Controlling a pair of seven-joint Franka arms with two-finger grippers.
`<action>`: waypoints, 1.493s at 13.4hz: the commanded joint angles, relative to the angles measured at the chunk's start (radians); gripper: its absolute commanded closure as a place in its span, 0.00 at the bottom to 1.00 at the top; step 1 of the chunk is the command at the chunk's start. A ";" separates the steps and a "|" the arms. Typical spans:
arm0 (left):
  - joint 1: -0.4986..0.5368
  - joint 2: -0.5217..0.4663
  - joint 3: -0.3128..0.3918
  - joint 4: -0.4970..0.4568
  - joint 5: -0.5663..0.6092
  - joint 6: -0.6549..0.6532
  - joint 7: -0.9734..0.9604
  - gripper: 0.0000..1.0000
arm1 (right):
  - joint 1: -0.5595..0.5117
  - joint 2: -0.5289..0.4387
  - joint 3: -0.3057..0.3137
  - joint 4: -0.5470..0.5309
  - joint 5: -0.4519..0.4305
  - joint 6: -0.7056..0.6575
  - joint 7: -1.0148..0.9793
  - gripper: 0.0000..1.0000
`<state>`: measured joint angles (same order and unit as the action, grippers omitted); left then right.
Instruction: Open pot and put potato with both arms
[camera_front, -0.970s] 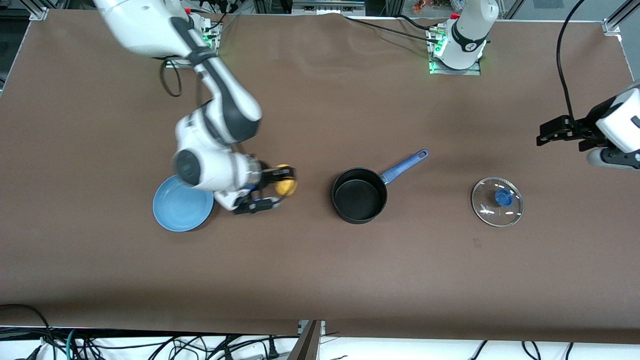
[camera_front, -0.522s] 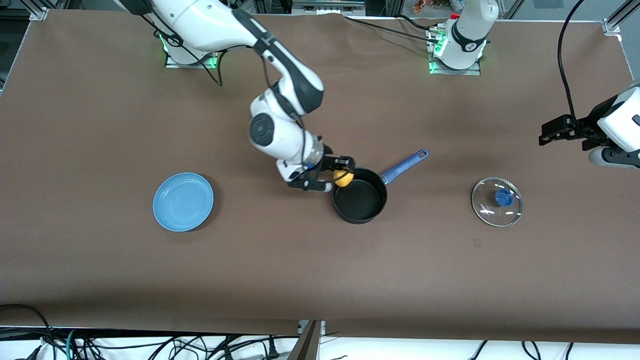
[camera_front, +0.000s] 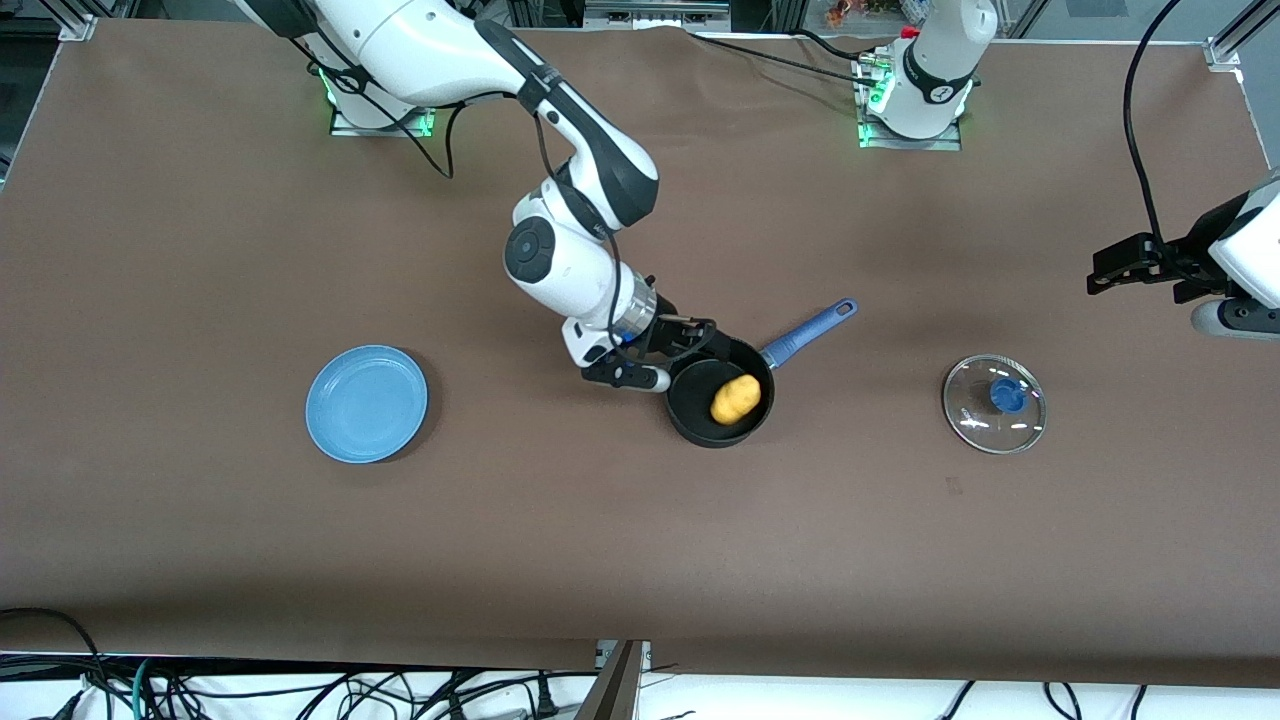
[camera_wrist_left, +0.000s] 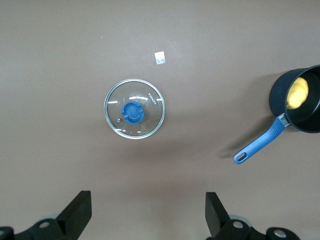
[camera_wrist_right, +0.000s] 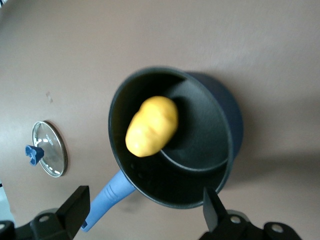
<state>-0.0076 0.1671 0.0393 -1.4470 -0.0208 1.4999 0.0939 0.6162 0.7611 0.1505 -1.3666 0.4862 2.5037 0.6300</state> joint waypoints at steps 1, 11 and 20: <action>-0.003 0.023 0.001 0.042 0.021 -0.027 -0.002 0.00 | -0.065 -0.092 -0.035 -0.006 -0.038 -0.170 -0.030 0.00; -0.003 0.023 0.001 0.042 0.019 -0.027 -0.002 0.00 | -0.276 -0.449 -0.225 -0.112 -0.176 -0.842 -0.346 0.00; -0.003 0.025 0.002 0.042 0.016 -0.026 -0.003 0.00 | -0.283 -0.838 -0.373 -0.318 -0.422 -1.032 -0.570 0.00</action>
<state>-0.0071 0.1778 0.0395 -1.4377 -0.0208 1.4963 0.0939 0.3304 -0.0295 -0.2298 -1.6534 0.1116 1.4903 0.0883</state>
